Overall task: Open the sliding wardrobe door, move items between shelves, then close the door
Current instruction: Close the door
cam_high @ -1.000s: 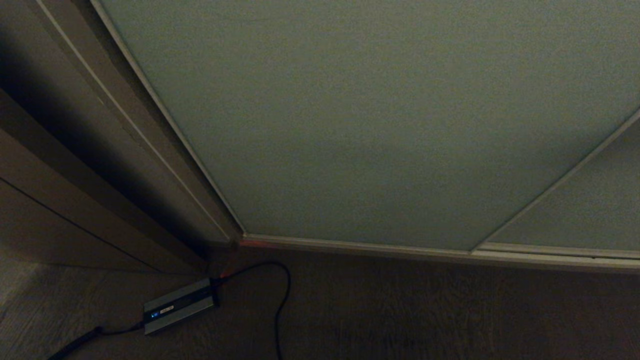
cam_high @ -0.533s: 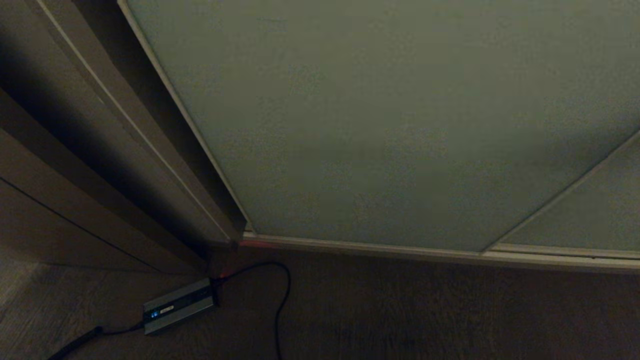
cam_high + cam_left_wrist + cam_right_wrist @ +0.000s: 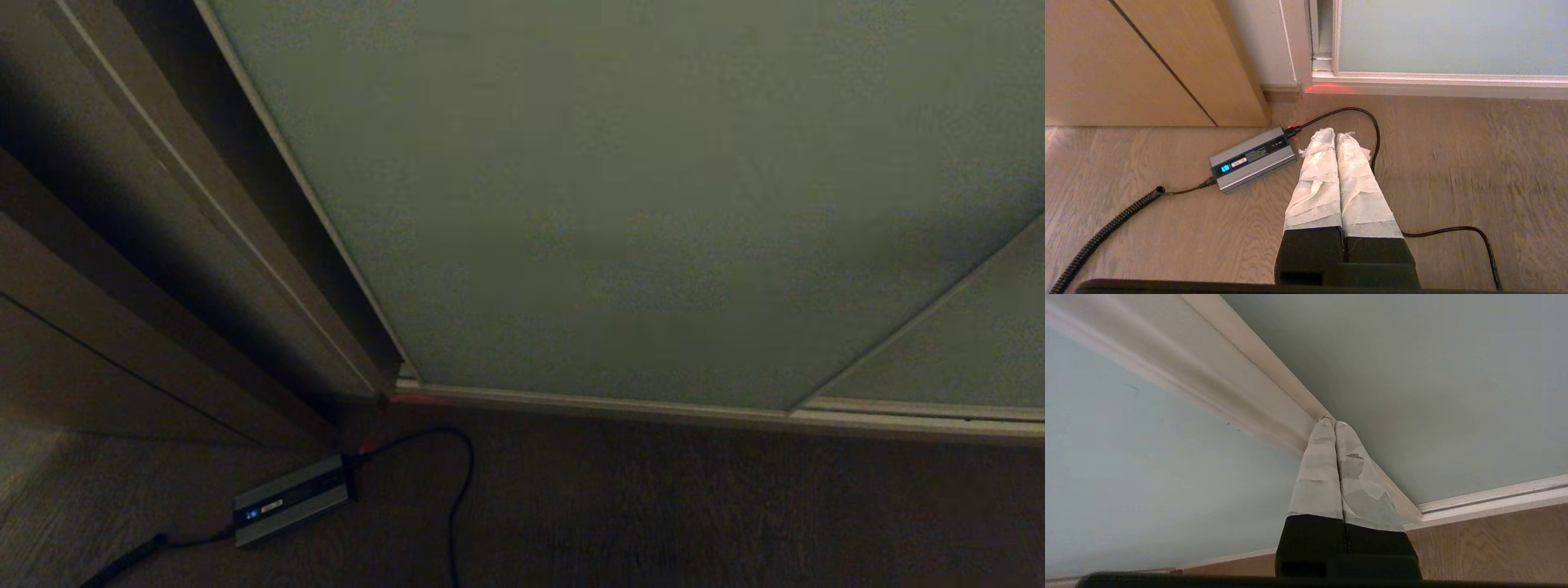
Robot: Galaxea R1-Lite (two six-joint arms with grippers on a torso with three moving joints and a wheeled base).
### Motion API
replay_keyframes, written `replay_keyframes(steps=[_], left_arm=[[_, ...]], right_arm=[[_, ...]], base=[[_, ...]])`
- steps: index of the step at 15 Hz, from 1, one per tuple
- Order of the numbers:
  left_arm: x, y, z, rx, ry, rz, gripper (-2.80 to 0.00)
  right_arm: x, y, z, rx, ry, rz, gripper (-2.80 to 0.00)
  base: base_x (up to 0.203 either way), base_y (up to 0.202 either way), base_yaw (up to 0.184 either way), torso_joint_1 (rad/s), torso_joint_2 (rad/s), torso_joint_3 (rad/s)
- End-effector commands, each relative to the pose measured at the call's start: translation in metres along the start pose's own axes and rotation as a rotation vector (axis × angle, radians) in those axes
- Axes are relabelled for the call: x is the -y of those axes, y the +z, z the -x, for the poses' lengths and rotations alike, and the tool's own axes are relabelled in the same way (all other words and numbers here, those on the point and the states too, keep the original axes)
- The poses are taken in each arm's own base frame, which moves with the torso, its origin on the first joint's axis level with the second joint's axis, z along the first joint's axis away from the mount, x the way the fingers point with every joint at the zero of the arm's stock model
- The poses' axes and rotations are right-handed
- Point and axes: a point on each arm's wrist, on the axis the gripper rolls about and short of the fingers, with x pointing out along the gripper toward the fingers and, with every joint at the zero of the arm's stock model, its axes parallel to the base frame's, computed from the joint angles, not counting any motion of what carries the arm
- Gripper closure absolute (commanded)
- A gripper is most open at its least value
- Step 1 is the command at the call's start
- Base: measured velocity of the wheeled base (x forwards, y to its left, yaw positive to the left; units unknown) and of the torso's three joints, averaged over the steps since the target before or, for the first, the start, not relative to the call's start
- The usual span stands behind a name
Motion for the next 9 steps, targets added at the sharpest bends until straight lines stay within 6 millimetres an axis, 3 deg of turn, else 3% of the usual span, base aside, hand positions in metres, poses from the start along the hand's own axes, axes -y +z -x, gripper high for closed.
replay_keyframes(steps=[1, 6, 9], left_arm=[[0.000, 0.000, 0.000, 0.001, 0.000, -0.001, 0.00], [0.000, 0.000, 0.000, 0.001, 0.000, -0.001, 0.00], [0.000, 0.000, 0.000, 0.001, 0.000, -0.001, 0.00]], right_arm=[[-0.002, 0.000, 0.002, 0.001, 0.007, 0.001, 0.00], [-0.007, -0.013, 0.014, -0.028, -0.003, 0.018, 0.00], [-0.011, -0.031, 0.031, -0.075, -0.035, 0.186, 0.00]], base=[[0.000, 0.000, 0.000, 0.000, 0.00, 0.000], [0.000, 0.000, 0.000, 0.000, 0.00, 0.000], [0.000, 0.000, 0.000, 0.000, 0.00, 0.000]])
